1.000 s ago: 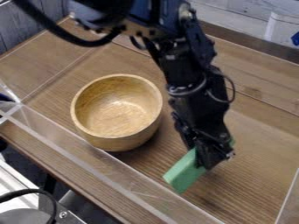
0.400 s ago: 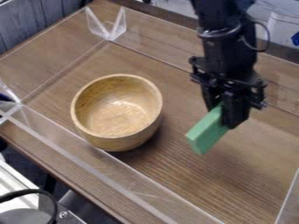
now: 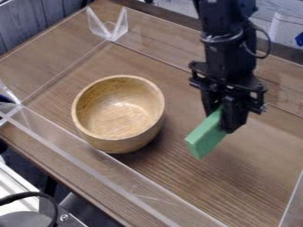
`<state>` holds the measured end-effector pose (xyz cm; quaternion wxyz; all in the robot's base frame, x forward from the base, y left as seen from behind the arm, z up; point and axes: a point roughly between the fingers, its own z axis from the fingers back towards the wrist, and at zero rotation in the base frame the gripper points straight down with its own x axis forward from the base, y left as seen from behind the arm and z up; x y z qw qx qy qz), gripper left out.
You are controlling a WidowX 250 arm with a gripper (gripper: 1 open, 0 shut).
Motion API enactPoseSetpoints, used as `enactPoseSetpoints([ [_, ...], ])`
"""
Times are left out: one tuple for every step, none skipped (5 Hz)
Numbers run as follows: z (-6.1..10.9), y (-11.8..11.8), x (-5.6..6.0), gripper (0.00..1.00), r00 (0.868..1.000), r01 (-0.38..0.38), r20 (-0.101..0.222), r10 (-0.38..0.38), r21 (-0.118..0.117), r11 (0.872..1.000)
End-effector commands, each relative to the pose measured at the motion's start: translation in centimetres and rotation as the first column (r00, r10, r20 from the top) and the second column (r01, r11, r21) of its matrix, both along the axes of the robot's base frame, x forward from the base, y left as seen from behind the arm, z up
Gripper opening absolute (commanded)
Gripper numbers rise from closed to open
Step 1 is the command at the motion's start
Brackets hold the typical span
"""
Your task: Put the green block in the brown bowl
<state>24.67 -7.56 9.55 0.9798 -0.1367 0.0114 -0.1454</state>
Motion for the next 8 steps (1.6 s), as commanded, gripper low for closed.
enactPoseSetpoints([
  [1.4,1.0,-0.2,0.0,0.998,-0.016,0.068,0.014,0.017,1.0],
  [1.1,1.2,0.1,0.0,0.997,-0.048,0.056,0.046,0.04,0.998],
  [1.1,1.3,0.3,0.0,0.996,-0.073,0.051,0.07,0.062,0.995],
  [1.1,1.4,0.6,0.0,0.995,-0.096,0.047,0.092,0.08,0.992],
  [1.6,1.6,0.8,0.0,0.993,-0.119,0.034,0.116,0.097,0.988],
  [1.8,1.7,1.1,0.0,0.991,-0.137,0.021,0.136,0.115,0.984],
  [2.2,1.1,1.9,0.0,0.99,-0.144,0.016,0.143,0.108,0.984],
  [2.4,0.6,2.7,0.0,0.988,-0.152,0.003,0.153,0.103,0.983],
])
